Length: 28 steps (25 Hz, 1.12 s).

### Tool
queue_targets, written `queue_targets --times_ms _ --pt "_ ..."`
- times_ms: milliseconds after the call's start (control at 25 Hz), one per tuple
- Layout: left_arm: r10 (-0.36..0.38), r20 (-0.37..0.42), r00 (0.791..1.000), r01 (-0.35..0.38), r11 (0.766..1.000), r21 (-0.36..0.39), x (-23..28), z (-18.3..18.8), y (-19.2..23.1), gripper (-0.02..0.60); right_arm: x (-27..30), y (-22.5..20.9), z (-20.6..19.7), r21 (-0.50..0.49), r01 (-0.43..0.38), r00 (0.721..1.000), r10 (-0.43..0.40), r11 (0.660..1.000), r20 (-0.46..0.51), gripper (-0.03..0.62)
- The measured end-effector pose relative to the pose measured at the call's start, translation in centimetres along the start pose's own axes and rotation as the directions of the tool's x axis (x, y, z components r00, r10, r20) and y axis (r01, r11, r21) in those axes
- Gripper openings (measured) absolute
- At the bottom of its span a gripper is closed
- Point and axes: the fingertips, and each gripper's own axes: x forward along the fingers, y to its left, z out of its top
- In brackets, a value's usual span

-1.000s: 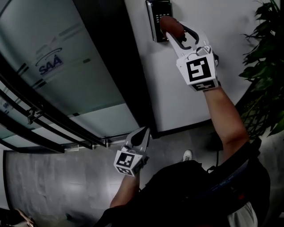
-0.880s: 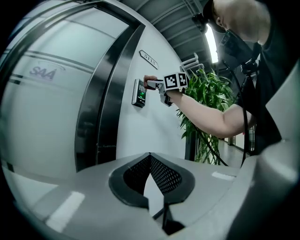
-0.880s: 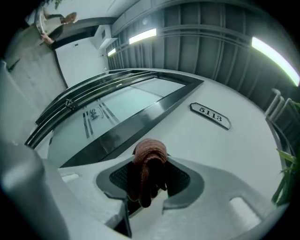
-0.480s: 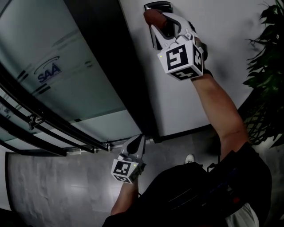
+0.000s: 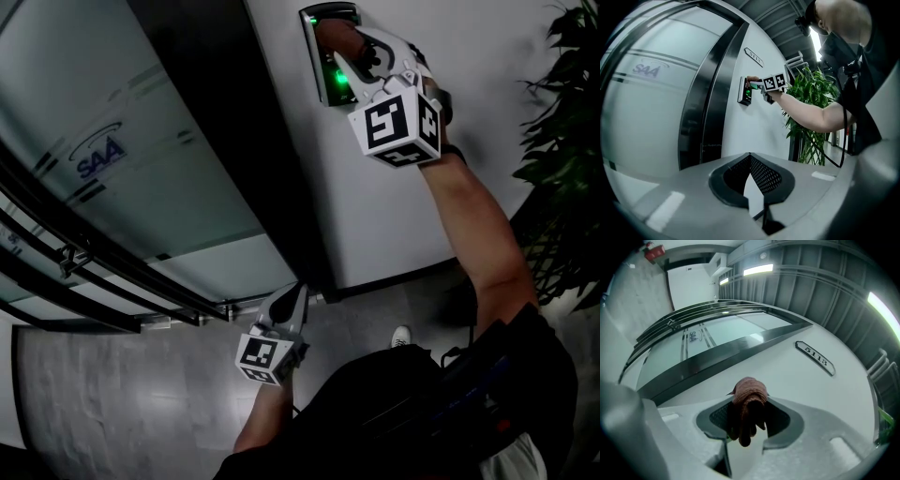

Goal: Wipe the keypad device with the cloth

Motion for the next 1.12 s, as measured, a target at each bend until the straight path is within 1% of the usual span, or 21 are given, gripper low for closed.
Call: queue_targets --times_ms 120,360,440,600,840,1120 --pt "-0.006 0.0 1.0 0.006 1.0 0.001 0.2 0.0 -0.2 0.017 -0.1 -0.1 -0.1 0.002 -0.006 1.0 0.006 1.0 -0.004 0.144" --pt "-0.004 -0.001 1.0 0.004 1.0 0.006 0.2 0.2 -0.2 0.017 -0.3 -1.2 -0.8 0.045 -0.007 1.0 0.008 0.999 -0.008 0.144" --pt "-0.002 0.001 1.0 0.002 1.0 0.005 0.2 0.2 -0.2 0.017 -0.4 -1.3 -1.0 0.044 -0.009 1.0 0.01 0.999 -0.006 0.144" --pt "-0.004 -0.001 1.0 0.004 1.0 0.008 0.1 0.3 -0.2 0.017 -0.7 -1.9 -2.0 0.057 0.011 0.999 -0.009 0.998 -0.037 0.144" --pt "-0.003 -0.001 1.0 0.003 1.0 0.01 0.0 0.3 -0.3 0.017 -0.9 -2.5 -3.0 0.066 0.017 0.998 -0.013 0.998 -0.056 0.144" --pt "-0.004 -0.002 1.0 0.004 1.0 0.013 0.1 0.3 -0.4 0.017 -1.0 -3.3 -5.3 0.073 0.038 0.992 -0.029 0.997 -0.12 0.144"
